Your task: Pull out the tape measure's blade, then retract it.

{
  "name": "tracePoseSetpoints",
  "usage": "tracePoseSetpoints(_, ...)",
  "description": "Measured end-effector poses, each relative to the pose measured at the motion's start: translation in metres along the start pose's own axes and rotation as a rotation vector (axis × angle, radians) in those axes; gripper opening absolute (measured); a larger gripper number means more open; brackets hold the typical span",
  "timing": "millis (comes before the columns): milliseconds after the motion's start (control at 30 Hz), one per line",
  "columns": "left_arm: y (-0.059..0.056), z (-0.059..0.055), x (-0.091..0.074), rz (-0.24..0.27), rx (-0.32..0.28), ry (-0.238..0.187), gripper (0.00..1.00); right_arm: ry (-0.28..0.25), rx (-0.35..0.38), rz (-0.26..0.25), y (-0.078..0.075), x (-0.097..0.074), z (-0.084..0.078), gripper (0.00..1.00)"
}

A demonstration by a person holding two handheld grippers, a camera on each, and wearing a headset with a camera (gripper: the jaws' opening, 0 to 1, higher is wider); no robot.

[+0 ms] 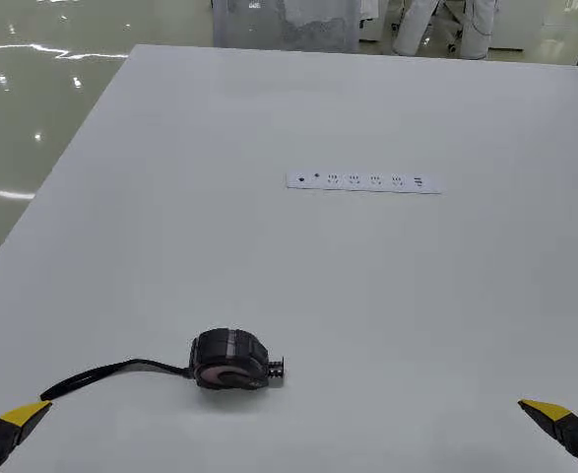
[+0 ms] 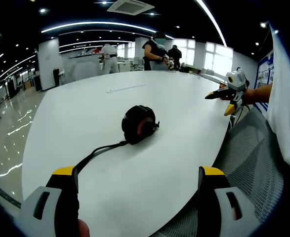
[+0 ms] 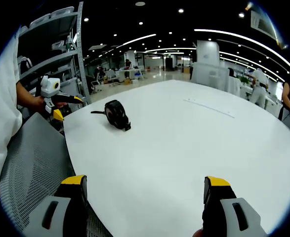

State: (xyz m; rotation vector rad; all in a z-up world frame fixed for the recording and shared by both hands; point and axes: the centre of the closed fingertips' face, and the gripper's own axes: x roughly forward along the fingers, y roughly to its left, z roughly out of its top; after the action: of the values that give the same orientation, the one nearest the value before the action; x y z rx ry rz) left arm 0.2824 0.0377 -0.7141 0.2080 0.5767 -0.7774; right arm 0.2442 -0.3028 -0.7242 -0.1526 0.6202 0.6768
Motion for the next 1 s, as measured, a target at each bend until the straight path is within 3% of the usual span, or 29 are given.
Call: tracePoseSetpoints(1000,-0.0031,0.0077,0.0011,-0.013,-0.002,-0.018,0.99,0.0,0.004,0.002,0.0022,-0.0005,0.0004,0.99)
